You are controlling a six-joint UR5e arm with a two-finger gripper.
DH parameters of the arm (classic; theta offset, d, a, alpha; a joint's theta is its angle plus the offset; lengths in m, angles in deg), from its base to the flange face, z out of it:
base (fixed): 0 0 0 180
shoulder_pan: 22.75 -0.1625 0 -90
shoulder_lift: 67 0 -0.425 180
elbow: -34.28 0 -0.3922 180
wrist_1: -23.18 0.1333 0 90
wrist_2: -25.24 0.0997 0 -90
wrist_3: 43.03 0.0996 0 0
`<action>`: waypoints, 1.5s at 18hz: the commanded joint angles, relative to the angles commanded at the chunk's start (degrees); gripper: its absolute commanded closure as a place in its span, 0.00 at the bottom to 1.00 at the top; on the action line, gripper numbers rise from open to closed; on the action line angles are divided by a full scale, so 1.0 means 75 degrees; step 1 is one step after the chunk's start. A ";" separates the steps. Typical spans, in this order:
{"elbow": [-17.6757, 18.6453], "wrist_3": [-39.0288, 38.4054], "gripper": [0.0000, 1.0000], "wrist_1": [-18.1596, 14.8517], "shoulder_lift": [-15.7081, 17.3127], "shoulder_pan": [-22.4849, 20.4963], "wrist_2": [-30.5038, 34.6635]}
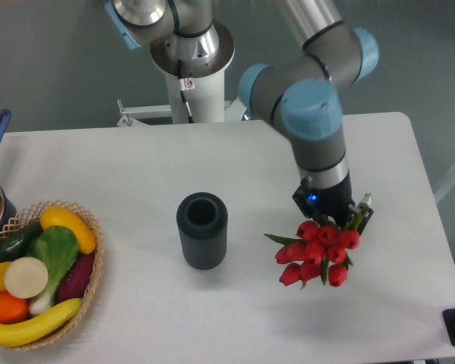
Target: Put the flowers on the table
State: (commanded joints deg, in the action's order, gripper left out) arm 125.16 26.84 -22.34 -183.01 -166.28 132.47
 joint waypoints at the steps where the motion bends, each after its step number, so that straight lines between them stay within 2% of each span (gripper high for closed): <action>1: 0.0000 0.0000 0.48 0.0000 -0.0082 0.0012 0.0012; 5: -0.0047 0.0012 0.48 0.0023 -0.0457 0.0012 0.0012; 9: -0.0059 0.0105 0.47 0.0023 -0.0458 0.0012 -0.0093; 10: -0.0047 0.0105 0.44 0.0035 -0.0481 0.0012 -0.0093; 12: -0.0059 0.0071 0.00 0.0105 -0.0481 -0.0058 -0.0419; 16: -0.0070 -0.0560 0.00 0.0105 -0.0224 -0.0701 -0.2233; 20: -0.0293 -0.0961 0.00 0.0129 -0.0188 -0.1498 -0.3910; 24: -0.0293 -0.0448 0.00 0.0106 -0.0072 -0.2003 -0.4592; 27: -0.0083 0.0757 0.00 0.0035 0.0057 -0.2261 -0.4629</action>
State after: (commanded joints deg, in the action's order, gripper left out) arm 124.54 32.52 -22.08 -182.58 -183.23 97.75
